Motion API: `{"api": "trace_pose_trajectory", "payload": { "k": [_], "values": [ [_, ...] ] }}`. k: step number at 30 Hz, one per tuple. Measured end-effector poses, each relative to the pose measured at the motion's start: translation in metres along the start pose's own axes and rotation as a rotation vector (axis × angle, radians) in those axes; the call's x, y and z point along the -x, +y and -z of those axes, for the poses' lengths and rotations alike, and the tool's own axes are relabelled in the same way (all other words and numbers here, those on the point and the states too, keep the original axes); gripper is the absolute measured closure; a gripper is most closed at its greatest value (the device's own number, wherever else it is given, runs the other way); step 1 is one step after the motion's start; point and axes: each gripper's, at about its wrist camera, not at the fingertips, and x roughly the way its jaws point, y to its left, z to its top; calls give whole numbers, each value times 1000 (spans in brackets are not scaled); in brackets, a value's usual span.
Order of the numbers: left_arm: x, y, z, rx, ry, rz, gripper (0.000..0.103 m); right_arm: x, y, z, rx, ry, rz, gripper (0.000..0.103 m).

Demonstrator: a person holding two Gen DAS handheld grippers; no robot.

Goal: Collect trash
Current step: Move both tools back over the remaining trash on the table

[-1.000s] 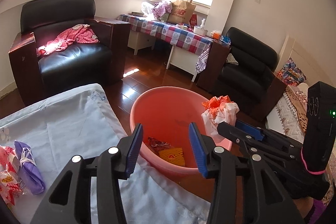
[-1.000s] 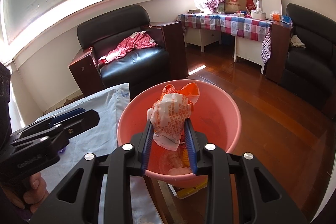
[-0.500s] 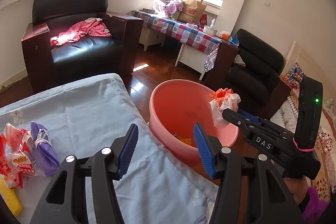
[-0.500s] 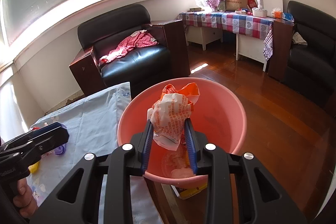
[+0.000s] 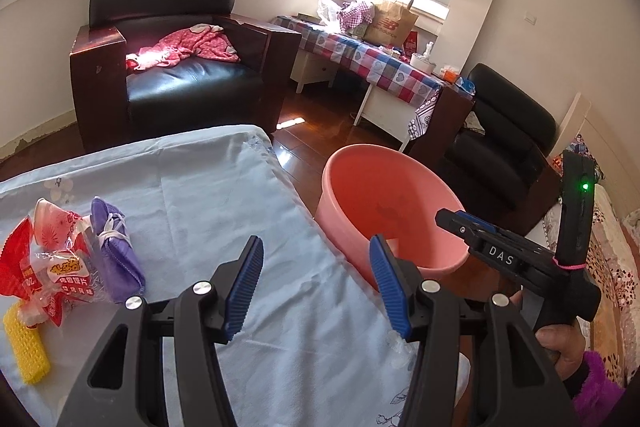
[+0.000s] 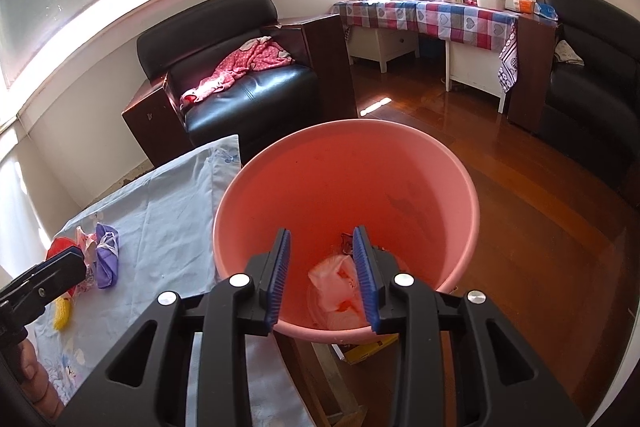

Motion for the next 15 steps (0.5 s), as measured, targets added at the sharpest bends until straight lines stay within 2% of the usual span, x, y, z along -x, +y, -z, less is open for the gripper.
{"api": "trace_pose_trajectory", "payload": {
  "k": [5,15],
  "values": [
    [5,5,4,9,-3,-9,48,3,11,2,24,-3,-23,70],
    [25,32,12,50,-32,-74,48,2,53,8,85,18,-139,70]
  ]
}}
